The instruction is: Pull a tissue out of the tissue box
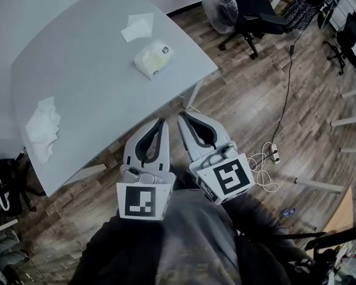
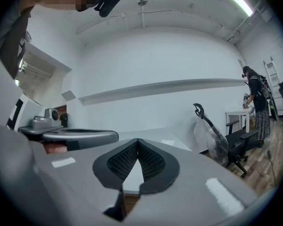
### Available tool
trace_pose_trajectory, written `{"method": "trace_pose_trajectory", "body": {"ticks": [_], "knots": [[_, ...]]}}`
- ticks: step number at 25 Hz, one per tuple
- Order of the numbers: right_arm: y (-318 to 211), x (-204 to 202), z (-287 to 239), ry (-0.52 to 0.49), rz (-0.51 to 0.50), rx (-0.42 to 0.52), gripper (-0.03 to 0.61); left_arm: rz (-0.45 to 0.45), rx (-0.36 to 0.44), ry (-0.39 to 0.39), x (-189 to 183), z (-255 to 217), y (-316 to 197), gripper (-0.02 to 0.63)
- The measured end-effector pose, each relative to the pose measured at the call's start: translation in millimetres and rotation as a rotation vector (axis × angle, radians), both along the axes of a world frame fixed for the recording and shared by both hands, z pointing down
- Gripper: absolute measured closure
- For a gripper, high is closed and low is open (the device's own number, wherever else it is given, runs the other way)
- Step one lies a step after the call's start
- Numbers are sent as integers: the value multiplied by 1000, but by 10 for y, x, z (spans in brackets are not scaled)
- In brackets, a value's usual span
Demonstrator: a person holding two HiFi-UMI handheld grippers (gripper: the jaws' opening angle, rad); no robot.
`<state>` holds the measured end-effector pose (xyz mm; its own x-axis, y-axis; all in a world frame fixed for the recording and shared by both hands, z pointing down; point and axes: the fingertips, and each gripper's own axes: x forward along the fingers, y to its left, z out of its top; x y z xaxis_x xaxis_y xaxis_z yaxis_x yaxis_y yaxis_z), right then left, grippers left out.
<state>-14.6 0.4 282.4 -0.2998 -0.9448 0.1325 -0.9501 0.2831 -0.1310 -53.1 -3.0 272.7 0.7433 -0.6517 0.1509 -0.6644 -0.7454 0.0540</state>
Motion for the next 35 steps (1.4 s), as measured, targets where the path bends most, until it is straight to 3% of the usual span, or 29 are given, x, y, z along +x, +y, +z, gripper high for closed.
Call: {"method": "trace_pose_trajectory", "body": {"ticks": [8, 13, 21, 27, 35], "knots": [[-690, 301, 26, 9, -43, 20, 575, -41, -4, -15, 264, 76, -667, 617], [-1221, 526, 244, -8, -111, -18, 575, -130, -9, -9, 519, 119, -1256, 617], [-2036, 867, 630, -50, -250, -103, 575, -222, -95, -57, 991, 490, -2030, 617], [-2494, 971, 693, -76, -362, -138, 575, -349, -141, -63, 1100, 594, -2463, 617], [-2830, 898, 813, 52, -544, -115, 544, -458, -180, -34, 980, 774, -2807, 617]]}}
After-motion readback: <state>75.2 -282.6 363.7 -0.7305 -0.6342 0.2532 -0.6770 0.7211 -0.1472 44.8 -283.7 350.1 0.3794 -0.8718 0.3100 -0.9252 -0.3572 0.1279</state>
